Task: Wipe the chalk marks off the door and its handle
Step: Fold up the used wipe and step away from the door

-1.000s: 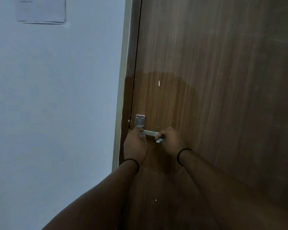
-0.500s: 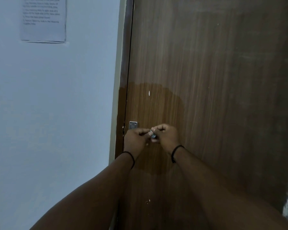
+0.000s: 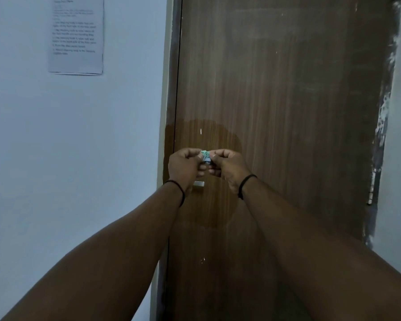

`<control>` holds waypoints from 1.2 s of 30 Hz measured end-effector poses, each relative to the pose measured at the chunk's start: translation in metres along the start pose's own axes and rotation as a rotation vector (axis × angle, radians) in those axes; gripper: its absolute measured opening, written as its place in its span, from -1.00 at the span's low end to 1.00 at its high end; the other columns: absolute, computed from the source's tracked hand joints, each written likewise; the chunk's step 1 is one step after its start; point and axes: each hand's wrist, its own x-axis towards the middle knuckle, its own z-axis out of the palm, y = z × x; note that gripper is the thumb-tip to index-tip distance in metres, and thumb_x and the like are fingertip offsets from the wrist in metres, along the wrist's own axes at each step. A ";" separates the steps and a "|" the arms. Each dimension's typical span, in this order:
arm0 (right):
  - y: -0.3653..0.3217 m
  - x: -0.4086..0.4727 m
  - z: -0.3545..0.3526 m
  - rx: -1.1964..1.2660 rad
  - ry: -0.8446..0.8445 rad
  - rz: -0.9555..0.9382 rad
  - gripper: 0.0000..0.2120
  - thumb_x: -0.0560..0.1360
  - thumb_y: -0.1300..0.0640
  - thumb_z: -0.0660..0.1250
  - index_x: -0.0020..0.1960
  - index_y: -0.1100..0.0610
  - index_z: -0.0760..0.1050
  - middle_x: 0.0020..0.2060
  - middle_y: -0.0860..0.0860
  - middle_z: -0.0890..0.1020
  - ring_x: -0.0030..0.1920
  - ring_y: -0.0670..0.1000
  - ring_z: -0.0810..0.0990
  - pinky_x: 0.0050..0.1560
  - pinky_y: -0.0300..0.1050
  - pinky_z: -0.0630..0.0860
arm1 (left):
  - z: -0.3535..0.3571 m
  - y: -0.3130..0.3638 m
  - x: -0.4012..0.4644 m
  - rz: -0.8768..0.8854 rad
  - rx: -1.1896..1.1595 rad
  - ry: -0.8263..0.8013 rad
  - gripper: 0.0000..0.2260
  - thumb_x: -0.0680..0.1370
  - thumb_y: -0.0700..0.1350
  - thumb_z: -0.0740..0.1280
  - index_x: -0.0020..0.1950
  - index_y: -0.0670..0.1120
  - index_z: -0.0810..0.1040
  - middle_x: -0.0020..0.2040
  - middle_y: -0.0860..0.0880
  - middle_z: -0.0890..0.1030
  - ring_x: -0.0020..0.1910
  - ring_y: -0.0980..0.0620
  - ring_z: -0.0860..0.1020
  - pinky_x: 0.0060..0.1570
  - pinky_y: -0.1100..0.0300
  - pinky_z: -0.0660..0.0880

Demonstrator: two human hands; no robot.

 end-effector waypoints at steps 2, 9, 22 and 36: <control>-0.003 0.000 0.001 0.038 -0.005 0.021 -0.91 0.58 0.29 0.30 -0.02 0.20 0.58 -0.06 0.17 0.68 -0.23 -0.04 0.69 -0.23 -0.24 0.64 | -0.003 0.001 -0.001 0.010 -0.009 -0.063 -0.77 0.58 -0.27 0.33 0.22 -0.10 0.55 -0.09 -0.12 0.67 -0.23 0.02 0.62 -0.26 0.18 0.61; 0.045 0.044 0.008 0.058 0.003 0.048 -0.82 0.60 0.34 0.23 0.03 0.20 0.59 0.01 0.18 0.67 -0.15 -0.01 0.72 -0.20 -0.23 0.65 | -0.006 -0.058 0.041 -0.076 -0.004 -0.005 -0.84 0.58 -0.17 0.36 0.09 -0.21 0.63 -0.09 -0.15 0.70 -0.28 0.04 0.65 -0.32 0.22 0.61; 0.128 0.181 -0.037 0.044 -0.040 0.186 -0.92 0.58 0.24 0.32 -0.04 0.20 0.58 -0.18 0.09 0.68 -0.21 0.01 0.66 -0.16 -0.20 0.64 | 0.051 -0.155 0.160 -0.063 0.097 -0.117 -0.84 0.59 -0.13 0.34 0.15 -0.09 0.62 -0.10 -0.05 0.71 -0.18 0.01 0.67 -0.21 0.15 0.62; 0.066 0.073 -0.146 0.056 0.419 0.546 -0.80 0.48 0.40 0.39 0.05 0.19 0.55 -0.08 0.15 0.66 -0.13 -0.01 0.64 -0.15 -0.23 0.62 | 0.163 -0.111 0.124 -0.660 0.198 -0.724 -0.80 0.51 -0.39 0.38 0.12 -0.28 0.60 -0.19 -0.07 0.65 -0.45 0.22 0.60 -0.43 0.33 0.50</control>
